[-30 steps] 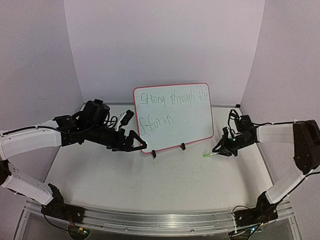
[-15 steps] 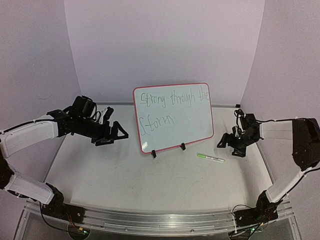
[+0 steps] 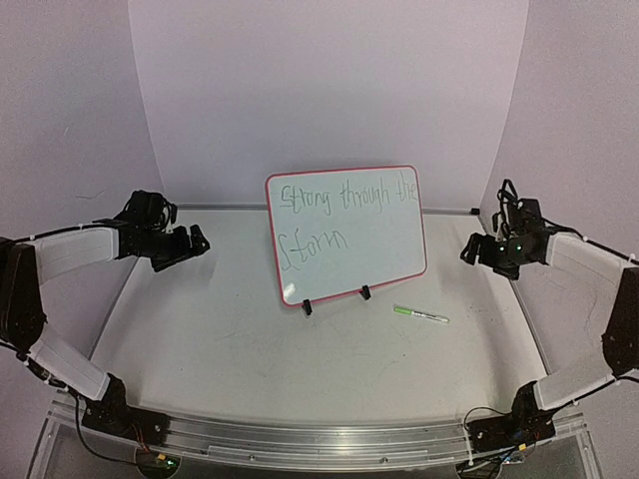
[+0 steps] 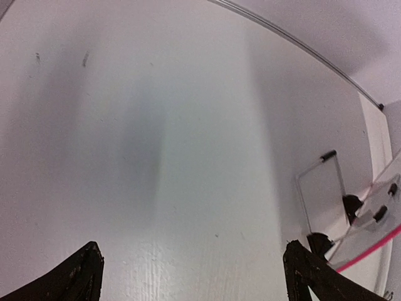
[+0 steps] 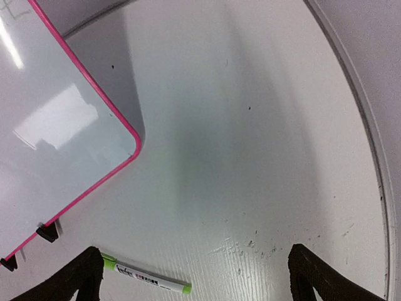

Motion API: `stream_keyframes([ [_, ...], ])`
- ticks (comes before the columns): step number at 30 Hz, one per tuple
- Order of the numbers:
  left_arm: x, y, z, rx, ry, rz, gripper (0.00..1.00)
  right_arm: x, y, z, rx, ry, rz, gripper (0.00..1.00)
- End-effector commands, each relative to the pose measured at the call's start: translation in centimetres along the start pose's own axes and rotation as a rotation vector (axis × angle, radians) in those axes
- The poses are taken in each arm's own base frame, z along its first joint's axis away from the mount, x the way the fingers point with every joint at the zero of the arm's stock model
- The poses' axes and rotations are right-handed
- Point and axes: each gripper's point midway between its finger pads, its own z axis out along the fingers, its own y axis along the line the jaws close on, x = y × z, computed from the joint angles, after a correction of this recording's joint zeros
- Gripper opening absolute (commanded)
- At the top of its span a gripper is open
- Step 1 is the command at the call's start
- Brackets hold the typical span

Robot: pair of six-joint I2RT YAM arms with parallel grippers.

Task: Write a sentence on the whiteboard
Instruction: Reset both arms

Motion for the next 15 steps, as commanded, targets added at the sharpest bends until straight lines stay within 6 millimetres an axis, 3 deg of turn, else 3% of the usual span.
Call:
stream_keyframes([
  [1, -7.4, 4.7, -0.1, -0.138, -0.244, -0.015, 0.99, -5.8, 0.7, -5.1, 0.004, -0.288, -0.077, 0.98],
  [4, -9.8, 8.6, -0.8, -0.237, -0.347, -0.033, 0.99, -7.1, 0.8, -7.4, -0.017, -0.452, -0.094, 0.98],
  [7, -10.4, 11.6, -1.5, -0.33, -0.436, -0.022, 0.99, -7.7, 0.0, -8.6, 0.012, -0.582, -0.1, 0.98],
  [9, -10.5, 12.7, -2.2, -0.382, -0.498, 0.012, 1.0, -7.2, -1.1, -8.4, 0.056, -0.614, -0.105, 0.98],
  [15, -7.3, 15.2, -2.9, -0.483, -0.553, 0.089, 0.99, -5.4, -4.1, -6.8, 0.164, -0.677, -0.108, 0.98],
])
